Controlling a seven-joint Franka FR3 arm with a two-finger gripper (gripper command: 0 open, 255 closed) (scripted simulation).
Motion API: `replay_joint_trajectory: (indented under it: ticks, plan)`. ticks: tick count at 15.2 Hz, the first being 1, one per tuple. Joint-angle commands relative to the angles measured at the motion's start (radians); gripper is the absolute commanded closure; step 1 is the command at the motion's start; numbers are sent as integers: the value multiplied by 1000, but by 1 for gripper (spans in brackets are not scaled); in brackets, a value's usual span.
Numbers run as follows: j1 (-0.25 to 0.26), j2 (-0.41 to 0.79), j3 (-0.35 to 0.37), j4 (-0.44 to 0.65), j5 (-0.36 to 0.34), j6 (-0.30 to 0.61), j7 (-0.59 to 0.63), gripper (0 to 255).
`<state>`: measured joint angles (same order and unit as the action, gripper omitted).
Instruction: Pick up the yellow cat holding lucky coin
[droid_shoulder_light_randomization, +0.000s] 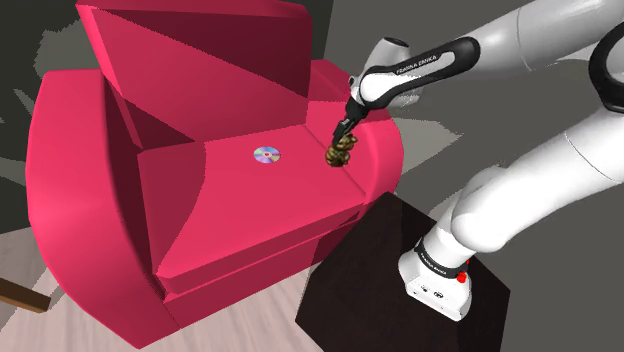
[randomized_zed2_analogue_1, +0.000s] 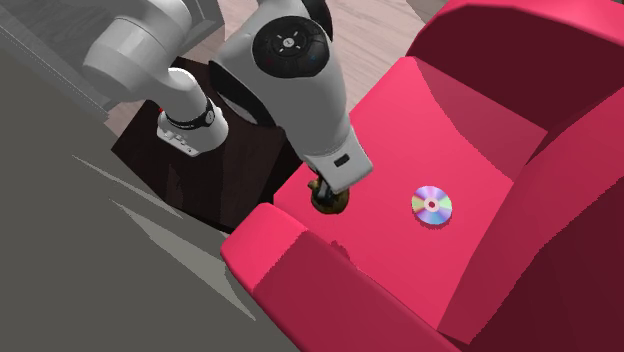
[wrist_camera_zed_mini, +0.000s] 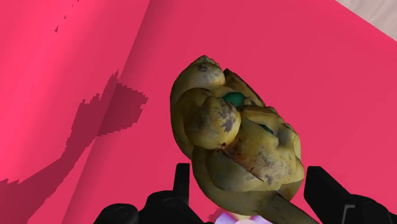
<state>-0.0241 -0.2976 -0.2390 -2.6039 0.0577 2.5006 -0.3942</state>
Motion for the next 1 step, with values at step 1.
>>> replay_joint_trajectory:
  ticks: [1]
  plan:
    - [-1, -5, 1, 3, -2, -8, 2, 255]
